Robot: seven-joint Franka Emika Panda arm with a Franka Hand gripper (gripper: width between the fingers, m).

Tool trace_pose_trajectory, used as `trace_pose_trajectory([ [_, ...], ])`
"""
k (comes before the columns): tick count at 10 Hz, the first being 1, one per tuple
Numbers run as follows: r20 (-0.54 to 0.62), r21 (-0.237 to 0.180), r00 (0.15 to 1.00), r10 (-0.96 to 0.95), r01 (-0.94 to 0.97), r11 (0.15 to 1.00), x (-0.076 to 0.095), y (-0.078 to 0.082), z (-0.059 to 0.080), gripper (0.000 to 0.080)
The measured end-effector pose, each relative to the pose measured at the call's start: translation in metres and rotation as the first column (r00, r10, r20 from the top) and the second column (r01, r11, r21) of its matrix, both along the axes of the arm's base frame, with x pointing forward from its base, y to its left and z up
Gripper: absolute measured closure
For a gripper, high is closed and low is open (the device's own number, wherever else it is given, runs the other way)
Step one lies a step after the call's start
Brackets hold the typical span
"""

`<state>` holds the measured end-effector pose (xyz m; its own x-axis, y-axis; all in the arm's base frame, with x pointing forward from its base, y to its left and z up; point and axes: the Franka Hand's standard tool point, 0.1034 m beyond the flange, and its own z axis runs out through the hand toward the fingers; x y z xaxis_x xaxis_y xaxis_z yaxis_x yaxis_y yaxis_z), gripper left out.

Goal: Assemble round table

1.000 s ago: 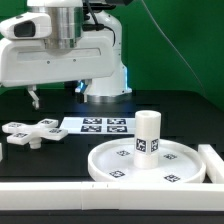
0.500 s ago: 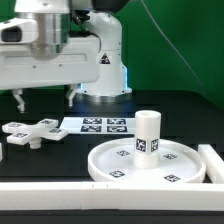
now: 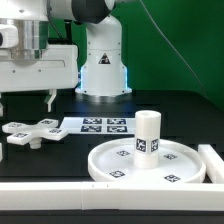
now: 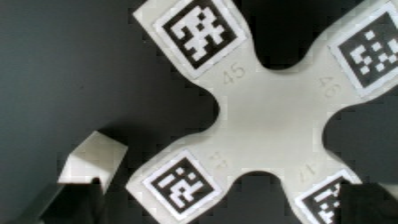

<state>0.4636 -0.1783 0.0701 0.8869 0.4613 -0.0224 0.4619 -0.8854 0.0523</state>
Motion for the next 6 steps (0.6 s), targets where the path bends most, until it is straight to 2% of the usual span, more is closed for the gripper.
trace_pose_trajectory([
  [2, -0.024, 0.007, 0.999, -0.025, 0.025, 1.000, -0.003, 0.006, -0.009, 0.0151],
  [4, -0.073, 0.026, 0.993, -0.095, 0.097, 0.995, -0.003, 0.014, -0.011, 0.0151],
  [6, -0.072, 0.025, 0.993, -0.094, 0.096, 0.995, -0.001, 0.014, -0.011, 0.0151],
])
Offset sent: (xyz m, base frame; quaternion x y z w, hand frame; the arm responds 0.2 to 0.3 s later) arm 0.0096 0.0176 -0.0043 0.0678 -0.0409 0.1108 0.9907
